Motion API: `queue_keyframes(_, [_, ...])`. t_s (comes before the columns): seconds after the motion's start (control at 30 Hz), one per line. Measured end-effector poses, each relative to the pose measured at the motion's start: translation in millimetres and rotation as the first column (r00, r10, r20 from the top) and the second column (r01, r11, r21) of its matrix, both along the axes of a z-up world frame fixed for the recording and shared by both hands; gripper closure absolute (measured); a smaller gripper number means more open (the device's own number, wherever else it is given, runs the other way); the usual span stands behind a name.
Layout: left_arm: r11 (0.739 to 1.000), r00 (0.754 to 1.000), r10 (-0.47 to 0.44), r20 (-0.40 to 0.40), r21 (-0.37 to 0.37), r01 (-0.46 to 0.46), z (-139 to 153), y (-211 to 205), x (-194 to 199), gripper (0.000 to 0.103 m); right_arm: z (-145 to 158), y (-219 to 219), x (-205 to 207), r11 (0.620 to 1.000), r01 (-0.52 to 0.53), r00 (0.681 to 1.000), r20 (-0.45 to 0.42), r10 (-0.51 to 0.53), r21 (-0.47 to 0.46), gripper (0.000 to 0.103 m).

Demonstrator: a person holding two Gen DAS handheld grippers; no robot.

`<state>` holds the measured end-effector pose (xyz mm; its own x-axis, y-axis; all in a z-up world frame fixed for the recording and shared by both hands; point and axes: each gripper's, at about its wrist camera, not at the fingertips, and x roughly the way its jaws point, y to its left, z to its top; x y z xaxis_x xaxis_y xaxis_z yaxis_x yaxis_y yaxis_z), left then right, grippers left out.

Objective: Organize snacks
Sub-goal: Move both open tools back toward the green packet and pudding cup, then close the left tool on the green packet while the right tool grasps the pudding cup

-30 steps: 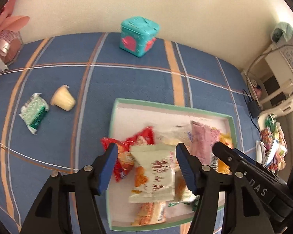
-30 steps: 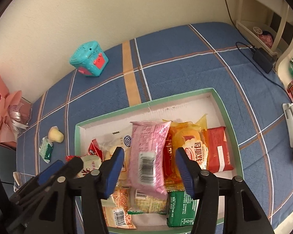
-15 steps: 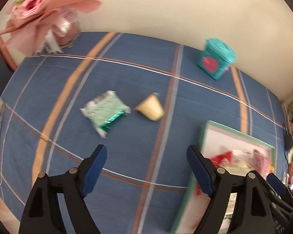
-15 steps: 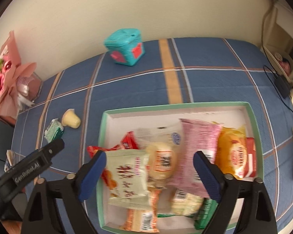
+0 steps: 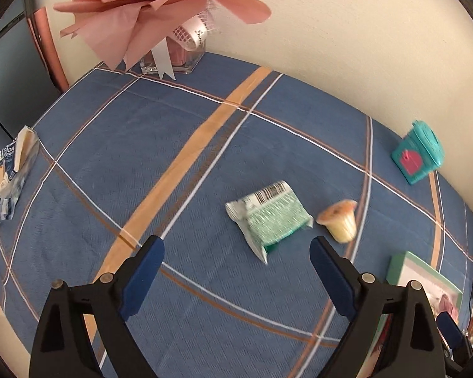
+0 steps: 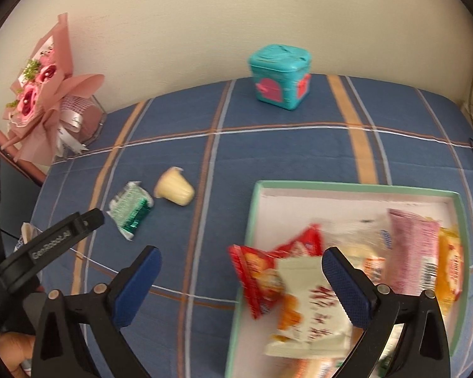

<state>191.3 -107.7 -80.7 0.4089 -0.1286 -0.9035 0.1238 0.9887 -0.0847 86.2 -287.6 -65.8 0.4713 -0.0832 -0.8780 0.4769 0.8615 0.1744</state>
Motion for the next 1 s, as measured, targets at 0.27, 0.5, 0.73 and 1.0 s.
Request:
queue_keyframes(0.27, [0.997,0.998,-0.067,-0.018,-0.037,0.067,-18.3,-4.8,18.2,0.009,-6.1,11.6,38.7,0.999,-0.042,0.999,0.034,0.041,0.021,0.000])
queue_keyframes(0.5, [0.979,0.979,-0.203,-0.013,-0.017,0.203,-23.0,-19.4,38.9,0.009,-22.5,-6.2,75.6,0.996,0.010,1.000,0.010,-0.011,0.089,0.010])
queue_keyframes(0.73, [0.944,0.943,-0.329,-0.056,0.012,0.330,-41.2,-33.3,48.6,0.009,-50.5,-7.7,107.8,0.985,0.017,0.999,-0.039,-0.011,0.169,0.025])
queue_keyframes(1.0, [0.925,0.922,-0.381,-0.066,-0.013,0.381,-54.8,-41.3,55.8,0.017,-72.3,3.6,126.2,0.977,0.016,0.997,-0.072,-0.001,0.211,0.041])
